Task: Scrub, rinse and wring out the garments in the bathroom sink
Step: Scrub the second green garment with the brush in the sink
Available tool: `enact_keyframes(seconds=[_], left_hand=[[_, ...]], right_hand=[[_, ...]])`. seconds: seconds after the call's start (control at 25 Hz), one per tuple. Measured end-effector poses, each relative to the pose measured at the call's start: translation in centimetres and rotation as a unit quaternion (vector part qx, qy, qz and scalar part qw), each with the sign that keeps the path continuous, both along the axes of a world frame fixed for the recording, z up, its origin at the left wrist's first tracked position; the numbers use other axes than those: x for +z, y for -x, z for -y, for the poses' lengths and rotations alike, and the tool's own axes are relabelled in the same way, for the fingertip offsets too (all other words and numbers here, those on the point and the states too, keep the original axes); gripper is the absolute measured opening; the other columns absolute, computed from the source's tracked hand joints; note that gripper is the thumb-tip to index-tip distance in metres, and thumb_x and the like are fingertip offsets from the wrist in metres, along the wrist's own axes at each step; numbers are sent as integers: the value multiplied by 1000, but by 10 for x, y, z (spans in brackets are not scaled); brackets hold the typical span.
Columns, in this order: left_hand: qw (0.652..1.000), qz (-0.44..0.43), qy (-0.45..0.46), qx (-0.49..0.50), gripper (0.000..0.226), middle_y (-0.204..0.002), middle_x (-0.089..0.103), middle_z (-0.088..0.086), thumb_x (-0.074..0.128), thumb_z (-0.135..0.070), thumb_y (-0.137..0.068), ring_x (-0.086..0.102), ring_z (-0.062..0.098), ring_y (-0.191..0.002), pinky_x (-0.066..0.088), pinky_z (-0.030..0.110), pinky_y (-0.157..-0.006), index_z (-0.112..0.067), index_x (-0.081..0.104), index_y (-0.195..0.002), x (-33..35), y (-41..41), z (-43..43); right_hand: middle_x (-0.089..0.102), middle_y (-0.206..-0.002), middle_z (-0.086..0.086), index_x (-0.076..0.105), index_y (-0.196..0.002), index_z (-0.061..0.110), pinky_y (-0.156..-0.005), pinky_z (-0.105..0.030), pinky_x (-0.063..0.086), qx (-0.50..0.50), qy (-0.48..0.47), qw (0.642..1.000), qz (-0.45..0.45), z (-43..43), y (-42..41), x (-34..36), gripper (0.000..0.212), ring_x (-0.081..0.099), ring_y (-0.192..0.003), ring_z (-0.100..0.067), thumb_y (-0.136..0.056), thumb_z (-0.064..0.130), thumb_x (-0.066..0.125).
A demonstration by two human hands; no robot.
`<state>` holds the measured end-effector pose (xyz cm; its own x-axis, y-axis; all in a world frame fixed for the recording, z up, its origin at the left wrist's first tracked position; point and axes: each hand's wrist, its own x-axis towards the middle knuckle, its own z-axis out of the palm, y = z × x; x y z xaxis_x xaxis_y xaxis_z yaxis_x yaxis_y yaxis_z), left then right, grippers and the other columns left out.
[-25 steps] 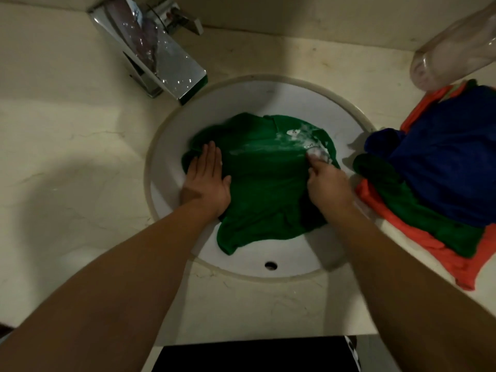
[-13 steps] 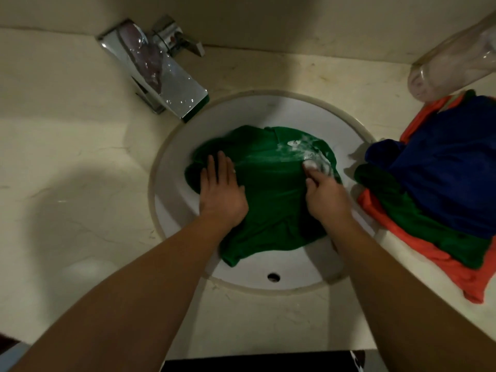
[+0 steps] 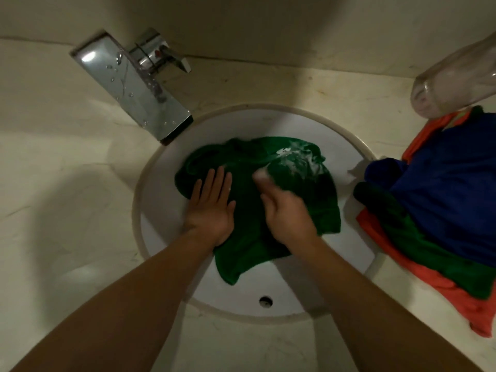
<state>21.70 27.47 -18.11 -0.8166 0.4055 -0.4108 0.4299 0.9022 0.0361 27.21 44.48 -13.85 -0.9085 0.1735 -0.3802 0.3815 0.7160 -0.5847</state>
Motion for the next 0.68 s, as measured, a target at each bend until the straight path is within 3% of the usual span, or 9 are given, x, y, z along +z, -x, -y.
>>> enact_keyframes(seconds=[0.04, 0.12, 0.24, 0.32, 0.44, 0.52, 0.6, 0.68], left_hand=[[1000, -13, 6, 0, 62, -169, -13, 8, 4, -38, -103, -11, 25, -156, -12, 42, -121, -14, -20, -155, 0, -5, 4], [1000, -6, 4, 6, 63, -169, -12, 8, 7, -39, -104, -10, 25, -156, -12, 42, -121, -13, -19, -155, 0, -4, 9], [1000, 17, 10, 13, 65, -168, -16, 7, 11, -40, -106, -13, 25, -155, -11, 43, -122, -12, -19, -157, 5, -5, 8], [1000, 20, 19, 15, 65, -168, -17, 7, 11, -41, -106, -14, 24, -155, -11, 43, -122, -13, -19, -157, 10, -15, 9], [999, 19, 27, 14, 65, -168, -19, 5, 11, -41, -107, -15, 23, -155, -12, 42, -123, -14, -19, -158, 14, -18, 13], [999, 16, 29, 16, 65, -168, -20, 5, 10, -41, -107, -16, 22, -155, -11, 42, -123, -14, -19, -158, 14, -14, 15], [999, 26, 32, 25, 65, -167, -22, 6, 10, -40, -107, -18, 22, -154, -12, 42, -123, -12, -21, -157, 15, -9, 15], [998, 33, 46, 24, 66, -167, -23, 7, 10, -40, -107, -19, 23, -154, -13, 42, -123, -11, -22, -156, 17, -4, 11]], right_hand=[[69, -108, -16, 40, -149, 51, -86, -42, 57, 70, 6, 997, 17, 11, -15, 4, 46, 69, -95, -35, -106, 36, 43], [68, -116, -15, 41, -147, 51, -88, -43, 56, 83, -35, 994, 66, -16, -16, 3, 42, 67, -97, -34, -107, 40, 38], [69, -114, -17, 52, -145, 40, -89, -41, 53, -77, -142, 976, 143, -84, -9, 3, 39, 63, -95, -35, -108, 36, 40], [69, -107, -16, 52, -146, 36, -86, -41, 56, -121, -154, 974, 113, -63, -7, 10, 40, 64, -92, -33, -107, 32, 42], [69, -117, -11, 40, -149, 48, -87, -44, 59, 29, -13, 999, 41, 24, -13, 3, 47, 68, -92, -32, -105, 32, 43], [68, -122, -8, 43, -145, 53, -90, -45, 58, 61, -30, 996, 56, 0, -12, 3, 46, 68, -95, -30, -103, 33, 42], [70, -114, -12, 55, -139, 47, -89, -44, 57, -50, -103, 985, 133, -65, -11, 8, 39, 67, -94, -31, -105, 32, 44], [69, -121, -18, 57, -141, 40, -96, -45, 53, -124, -177, 967, 138, -96, -13, 18, 38, 64, -105, -40, -105, 32, 47]])
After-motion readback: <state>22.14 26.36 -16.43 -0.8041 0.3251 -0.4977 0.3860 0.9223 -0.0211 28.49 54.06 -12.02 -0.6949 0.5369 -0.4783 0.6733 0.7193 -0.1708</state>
